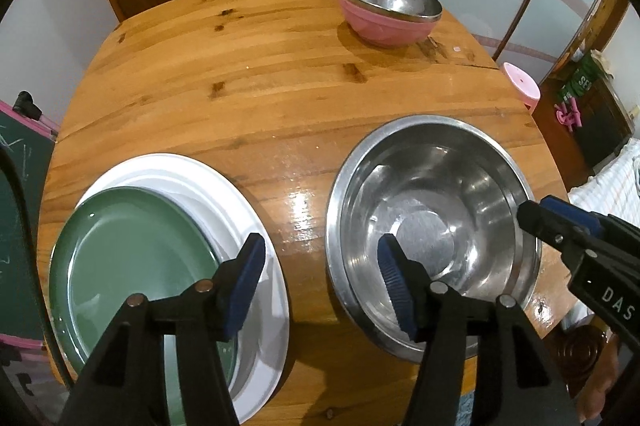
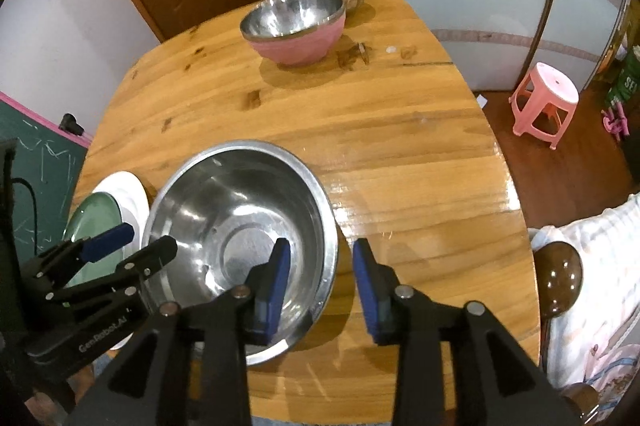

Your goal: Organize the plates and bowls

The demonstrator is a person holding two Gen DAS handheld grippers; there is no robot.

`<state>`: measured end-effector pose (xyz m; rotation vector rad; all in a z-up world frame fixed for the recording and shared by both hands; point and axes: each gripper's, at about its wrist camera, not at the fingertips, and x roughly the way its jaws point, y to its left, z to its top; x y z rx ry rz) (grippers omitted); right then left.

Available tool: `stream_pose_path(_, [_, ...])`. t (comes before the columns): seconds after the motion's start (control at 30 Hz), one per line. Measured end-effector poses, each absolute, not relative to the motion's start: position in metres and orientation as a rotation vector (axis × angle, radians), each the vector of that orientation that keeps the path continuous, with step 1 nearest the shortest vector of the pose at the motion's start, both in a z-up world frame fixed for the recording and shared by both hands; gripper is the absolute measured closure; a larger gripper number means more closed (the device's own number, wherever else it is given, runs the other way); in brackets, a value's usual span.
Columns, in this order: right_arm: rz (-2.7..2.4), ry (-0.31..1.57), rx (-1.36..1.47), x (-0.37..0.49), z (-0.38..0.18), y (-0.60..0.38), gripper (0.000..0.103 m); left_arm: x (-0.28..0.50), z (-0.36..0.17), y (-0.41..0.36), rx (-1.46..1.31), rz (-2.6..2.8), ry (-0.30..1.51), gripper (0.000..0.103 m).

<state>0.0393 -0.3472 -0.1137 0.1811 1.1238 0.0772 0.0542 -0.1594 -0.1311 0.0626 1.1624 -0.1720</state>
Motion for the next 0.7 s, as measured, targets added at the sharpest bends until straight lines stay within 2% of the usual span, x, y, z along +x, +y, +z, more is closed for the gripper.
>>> stream_pose_path(0.1, [0.066, 1.105, 0.158, 0.038, -0.109, -0.346, 0.070, 0.054, -0.128, -0.156, 0.060, -0.166, 1.152, 0.038])
stream_pose_path(0.43, [0.047, 1.070, 0.148, 0.038, -0.099, -0.351, 0.070, 0.061, -0.102, -0.147, 0.033, -0.147, 1.103, 0.036])
stream_pose_path(0.53, [0.046, 1.055, 0.148, 0.039, -0.094, -0.353, 0.070, 0.065, -0.089, -0.142, 0.023, -0.125, 1.073, 0.024])
stream_pose_path(0.7, [0.052, 1.046, 0.159, 0.043, -0.086, -0.355, 0.070, 0.078, -0.068, -0.131, -0.006, -0.106, 1.037, 0.022])
